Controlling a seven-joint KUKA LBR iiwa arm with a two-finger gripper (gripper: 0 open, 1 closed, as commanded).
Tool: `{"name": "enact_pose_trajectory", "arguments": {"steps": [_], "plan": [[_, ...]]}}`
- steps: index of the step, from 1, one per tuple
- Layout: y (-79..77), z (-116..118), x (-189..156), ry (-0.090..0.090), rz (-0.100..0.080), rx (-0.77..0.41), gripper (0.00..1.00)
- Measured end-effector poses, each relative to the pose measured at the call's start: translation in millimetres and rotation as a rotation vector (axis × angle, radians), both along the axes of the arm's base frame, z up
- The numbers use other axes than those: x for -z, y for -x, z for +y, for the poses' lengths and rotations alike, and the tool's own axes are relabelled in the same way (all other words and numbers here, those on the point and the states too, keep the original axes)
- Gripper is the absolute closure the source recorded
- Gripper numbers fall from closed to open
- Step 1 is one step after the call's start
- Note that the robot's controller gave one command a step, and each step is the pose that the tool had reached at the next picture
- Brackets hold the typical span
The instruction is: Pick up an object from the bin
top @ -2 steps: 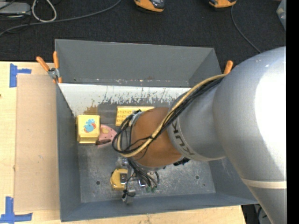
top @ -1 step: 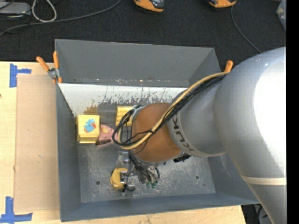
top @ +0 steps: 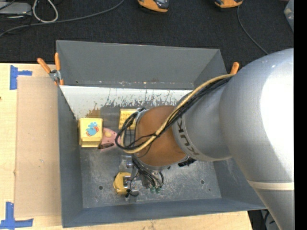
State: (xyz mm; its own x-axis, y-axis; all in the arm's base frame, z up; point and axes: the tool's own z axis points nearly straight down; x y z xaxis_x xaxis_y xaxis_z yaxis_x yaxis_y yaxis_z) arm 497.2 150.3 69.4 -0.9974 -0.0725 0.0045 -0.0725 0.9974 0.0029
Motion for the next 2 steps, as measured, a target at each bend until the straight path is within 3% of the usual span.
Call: {"name": "enact_pose_trajectory", "arguments": {"steps": [1,2], "plan": [[2.5,-1,-16,0.002,0.008,0.002,1.0],[2.9,-1,-57,0.003,0.011,0.005,1.0]]}}
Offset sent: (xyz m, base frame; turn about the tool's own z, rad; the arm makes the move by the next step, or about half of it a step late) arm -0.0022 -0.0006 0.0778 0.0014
